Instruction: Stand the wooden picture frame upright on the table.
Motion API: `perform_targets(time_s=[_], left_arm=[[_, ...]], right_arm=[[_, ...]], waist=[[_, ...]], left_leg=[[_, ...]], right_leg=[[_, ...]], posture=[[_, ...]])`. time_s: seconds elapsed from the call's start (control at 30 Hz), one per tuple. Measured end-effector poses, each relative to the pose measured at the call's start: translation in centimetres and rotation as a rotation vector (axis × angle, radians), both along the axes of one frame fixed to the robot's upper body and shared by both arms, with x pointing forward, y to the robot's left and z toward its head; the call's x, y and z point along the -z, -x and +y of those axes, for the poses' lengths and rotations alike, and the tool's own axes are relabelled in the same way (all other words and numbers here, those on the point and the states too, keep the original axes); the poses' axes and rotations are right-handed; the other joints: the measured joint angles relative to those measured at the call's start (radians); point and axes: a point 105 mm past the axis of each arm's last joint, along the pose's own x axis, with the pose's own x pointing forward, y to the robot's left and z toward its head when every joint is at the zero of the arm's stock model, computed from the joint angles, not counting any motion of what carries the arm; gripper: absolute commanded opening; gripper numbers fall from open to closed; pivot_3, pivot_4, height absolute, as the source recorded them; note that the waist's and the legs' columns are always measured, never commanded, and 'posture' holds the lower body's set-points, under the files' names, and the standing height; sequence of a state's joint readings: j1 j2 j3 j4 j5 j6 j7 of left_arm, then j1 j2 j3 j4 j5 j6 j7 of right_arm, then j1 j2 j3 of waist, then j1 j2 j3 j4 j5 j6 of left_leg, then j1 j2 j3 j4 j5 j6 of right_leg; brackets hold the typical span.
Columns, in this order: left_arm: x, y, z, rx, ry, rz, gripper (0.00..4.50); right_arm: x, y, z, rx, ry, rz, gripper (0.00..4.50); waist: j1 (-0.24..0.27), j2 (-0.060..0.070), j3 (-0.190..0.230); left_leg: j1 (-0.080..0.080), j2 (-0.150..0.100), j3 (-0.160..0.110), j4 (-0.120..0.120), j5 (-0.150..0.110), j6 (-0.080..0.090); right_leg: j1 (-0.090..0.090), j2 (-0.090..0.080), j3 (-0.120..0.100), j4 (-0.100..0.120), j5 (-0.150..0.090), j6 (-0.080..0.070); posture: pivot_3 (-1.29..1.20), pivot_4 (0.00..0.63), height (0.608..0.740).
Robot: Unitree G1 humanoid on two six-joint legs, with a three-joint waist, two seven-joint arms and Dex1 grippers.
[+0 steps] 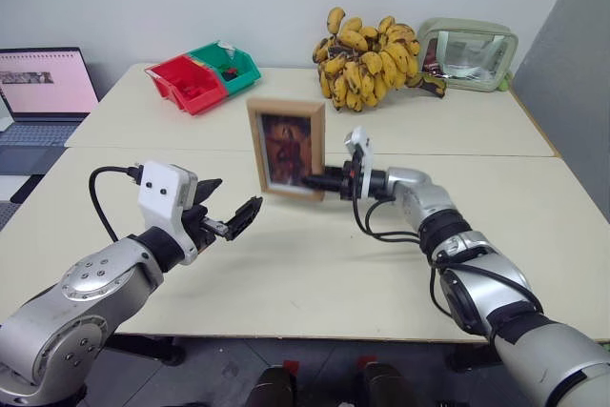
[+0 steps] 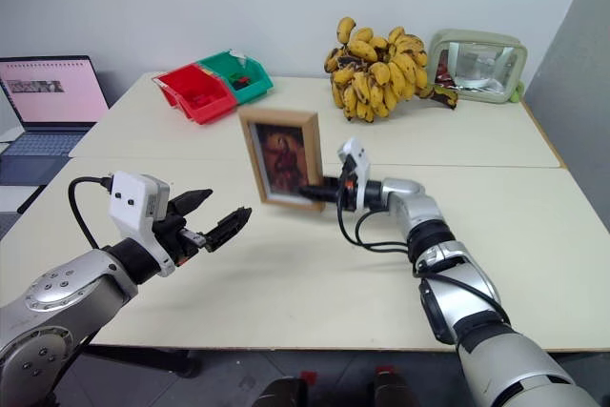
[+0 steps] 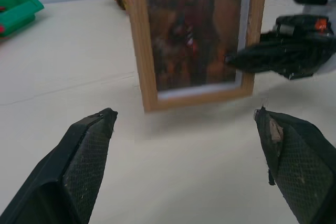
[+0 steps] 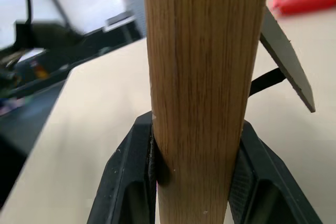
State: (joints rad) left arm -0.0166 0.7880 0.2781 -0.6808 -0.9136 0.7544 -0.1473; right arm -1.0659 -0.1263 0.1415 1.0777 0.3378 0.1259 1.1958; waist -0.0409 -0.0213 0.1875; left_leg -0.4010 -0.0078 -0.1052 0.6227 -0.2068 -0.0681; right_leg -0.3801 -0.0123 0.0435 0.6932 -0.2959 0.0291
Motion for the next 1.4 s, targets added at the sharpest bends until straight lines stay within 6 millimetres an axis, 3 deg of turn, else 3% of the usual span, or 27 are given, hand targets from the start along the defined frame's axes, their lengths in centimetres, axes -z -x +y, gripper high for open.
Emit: perform_targets(time_s=[0.3,0.37,0.4,0.5,0.7,0.77,0.87,1.03,1.13,1.2,1.27,1.3,1.4], left_arm=[[0.8,0.2,0.2,-0.001,-0.017,0.015,4.50],[0.8,0.2,0.2,0.006,-0.021,0.014,4.50],[0.8,0.2,0.2,0.013,-0.023,0.014,4.50],[0.6,-0.2,0.2,0.020,-0.033,0.003,4.50],[0.5,-0.9,0.2,0.044,-0.042,0.003,4.50],[0.4,-1.1,0.3,0.049,-0.044,0.001,4.50],[0.5,-1.8,0.6,0.047,-0.028,0.011,4.50],[1.1,-2.4,1.6,0.080,-0.013,0.105,4.50],[0.9,-2.4,2.8,0.078,-0.027,0.136,4.50],[0.6,-2.7,4.1,0.068,-0.022,0.158,4.50],[0.0,-3.1,4.9,0.067,-0.010,0.169,4.50],[-0.5,-3.4,5.0,0.082,-0.003,0.163,4.50],[-1.1,-3.3,4.8,0.137,-0.018,0.171,4.50]], right_arm=[[4.2,1.5,0.7,-0.032,0.066,0.022,1.29],[4.3,1.5,0.7,-0.029,0.067,0.017,1.98],[4.3,1.4,0.7,-0.019,0.071,0.016,2.06],[6.2,1.3,0.0,0.024,0.149,0.035,2.81],[6.0,1.1,-0.4,0.018,0.178,-0.020,4.23],[5.9,1.0,-0.8,0.021,0.188,-0.038,4.43],[6.2,0.9,-2.7,0.030,0.225,-0.090,4.43],[6.3,1.4,-10.3,0.097,0.360,-0.185,4.43],[6.0,3.1,-13.1,0.120,0.436,-0.201,4.43],[5.0,5.1,-13.7,0.169,0.457,-0.172,4.43],[2.9,6.0,-12.5,0.243,0.410,-0.141,4.43],[0.9,6.4,-11.2,0.292,0.358,-0.135,4.43],[-2.1,7.4,-8.8,0.355,0.277,-0.113,4.43]], waist=[[-0.014,0.000,0.000],[-0.016,0.000,0.000],[-0.016,0.000,0.000],[-0.016,0.000,0.000],[-0.015,0.000,0.000],[-0.015,0.000,0.000],[-0.005,0.000,0.000],[0.015,0.000,0.000],[0.013,0.000,0.000],[0.010,0.001,0.000],[-0.002,0.001,0.001],[-0.011,0.001,0.001],[-0.017,0.001,0.000]], left_leg=[[0.002,0.001,0.000,0.000,0.000,0.000],[0.002,0.001,0.000,0.000,0.000,0.000],[0.002,0.001,0.000,0.000,0.000,0.000],[0.002,0.001,0.000,0.000,0.000,0.000],[0.002,0.001,-0.001,0.000,0.000,0.000],[0.002,0.001,-0.001,0.000,0.000,0.000],[0.001,0.001,-0.001,0.000,0.000,0.000],[0.001,0.000,-0.003,0.000,-0.001,0.001],[0.001,0.001,-0.003,-0.002,-0.001,0.001],[0.000,0.002,-0.003,-0.004,-0.001,0.001],[0.000,0.002,-0.002,-0.008,-0.001,0.001],[0.001,0.002,-0.001,-0.010,0.000,0.001],[0.002,0.002,0.000,-0.012,0.000,0.000]], right_leg=[[0.000,0.002,0.001,0.002,0.000,0.000],[0.000,0.003,0.000,0.002,0.000,0.000],[0.001,0.004,0.000,0.002,0.000,0.000],[0.000,0.004,0.000,0.002,0.000,0.000],[0.001,0.004,0.000,0.002,0.000,0.000],[0.001,0.004,0.000,0.002,0.000,0.000],[0.001,0.003,0.000,0.001,0.000,0.000],[0.006,0.001,-0.003,-0.007,0.000,0.001],[0.006,0.000,-0.003,-0.011,0.001,0.002],[0.004,-0.001,-0.003,-0.010,0.001,0.002],[0.000,-0.002,-0.001,-0.009,0.000,0.001],[-0.001,-0.001,-0.001,-0.009,0.000,0.001],[-0.001,0.001,-0.001,-0.010,0.000,0.001]], posture=[[0.00,0.150,0.740],[0.00,0.150,0.740],[0.00,0.150,0.740],[0.00,0.150,0.740],[0.00,0.150,0.740],[0.00,0.150,0.740],[0.00,0.150,0.740],[0.00,0.150,0.740],[0.00,0.150,0.740],[0.00,0.150,0.740],[0.00,0.150,0.740],[0.00,0.150,0.740],[0.00,0.150,0.740]])
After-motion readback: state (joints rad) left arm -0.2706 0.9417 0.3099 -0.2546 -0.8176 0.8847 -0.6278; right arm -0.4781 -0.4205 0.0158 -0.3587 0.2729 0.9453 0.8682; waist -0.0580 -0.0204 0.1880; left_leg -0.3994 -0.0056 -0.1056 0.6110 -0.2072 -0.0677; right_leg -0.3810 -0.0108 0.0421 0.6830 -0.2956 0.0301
